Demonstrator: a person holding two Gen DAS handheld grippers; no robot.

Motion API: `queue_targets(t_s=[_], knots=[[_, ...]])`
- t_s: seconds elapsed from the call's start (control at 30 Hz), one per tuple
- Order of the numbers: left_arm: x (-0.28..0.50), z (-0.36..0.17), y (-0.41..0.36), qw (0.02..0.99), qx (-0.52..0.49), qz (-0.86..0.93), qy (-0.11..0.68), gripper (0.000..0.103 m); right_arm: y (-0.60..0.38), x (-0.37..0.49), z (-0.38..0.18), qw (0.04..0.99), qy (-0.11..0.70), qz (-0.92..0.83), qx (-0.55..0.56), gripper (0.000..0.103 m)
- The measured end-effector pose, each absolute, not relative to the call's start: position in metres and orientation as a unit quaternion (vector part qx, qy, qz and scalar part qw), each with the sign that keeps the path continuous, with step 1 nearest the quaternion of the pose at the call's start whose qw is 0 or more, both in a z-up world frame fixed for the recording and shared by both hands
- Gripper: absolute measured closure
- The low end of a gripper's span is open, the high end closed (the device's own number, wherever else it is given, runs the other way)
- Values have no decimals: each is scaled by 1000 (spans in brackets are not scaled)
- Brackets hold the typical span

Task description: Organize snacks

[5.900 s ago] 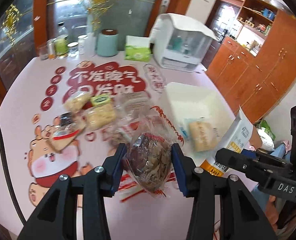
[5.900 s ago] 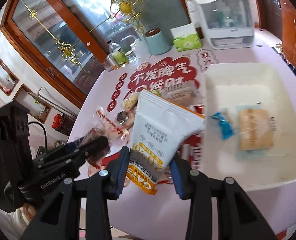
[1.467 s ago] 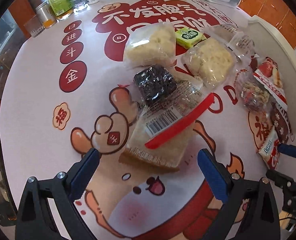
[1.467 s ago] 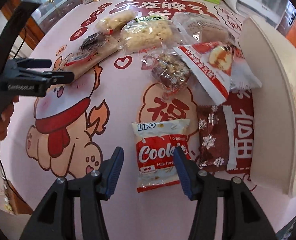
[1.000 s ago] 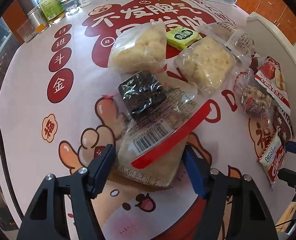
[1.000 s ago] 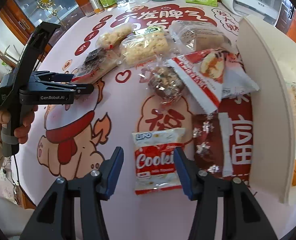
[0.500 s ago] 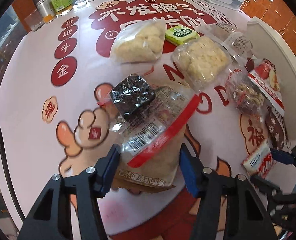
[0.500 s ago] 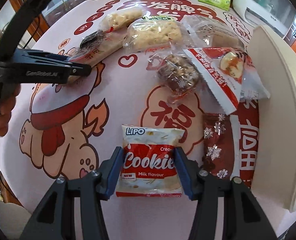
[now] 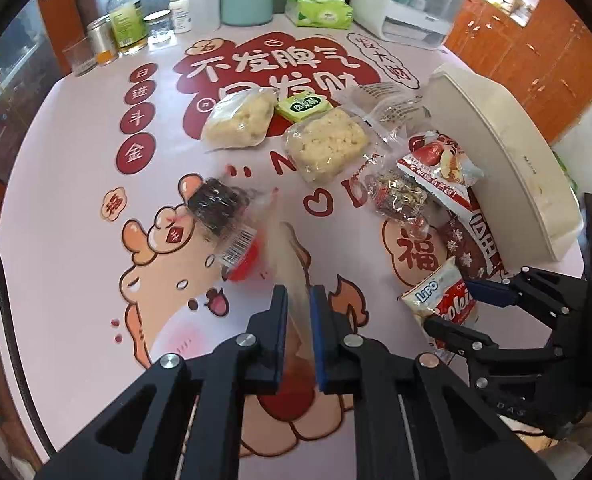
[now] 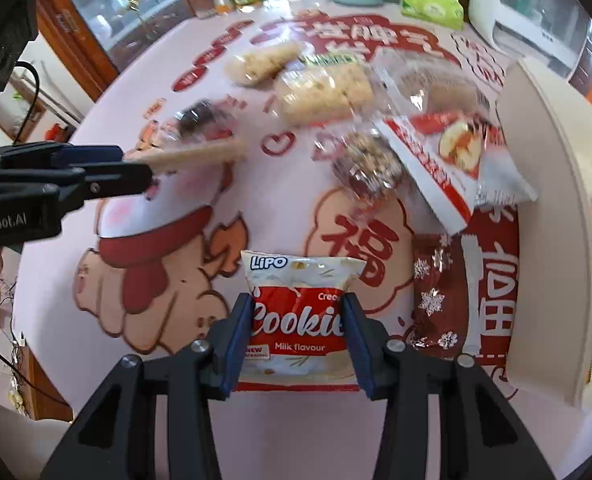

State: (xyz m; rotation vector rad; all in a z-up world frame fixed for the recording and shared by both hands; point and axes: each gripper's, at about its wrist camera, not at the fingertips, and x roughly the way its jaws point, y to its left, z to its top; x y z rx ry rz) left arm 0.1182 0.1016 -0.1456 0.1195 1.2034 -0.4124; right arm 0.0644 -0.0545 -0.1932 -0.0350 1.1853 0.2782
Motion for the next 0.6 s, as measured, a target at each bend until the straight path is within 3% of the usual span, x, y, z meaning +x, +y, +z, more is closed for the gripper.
queue_targets(t_s=[0.3,0.37,0.47,0.6], knots=[[98,-148,83,799,31,-169,576,96,-70,48,-161,838,520,164,-29,58],[97,-159,77,790,24,-155,592,72,-79,44,-158,838,518,168,-30,58],[99,-175,71,777,-11,-138,614,46,-92,40,-154,838,517,170,-29,58],[103,-189,61,767,-37,-116,630,40,-106,34,-155,836,520,172,-33,58]])
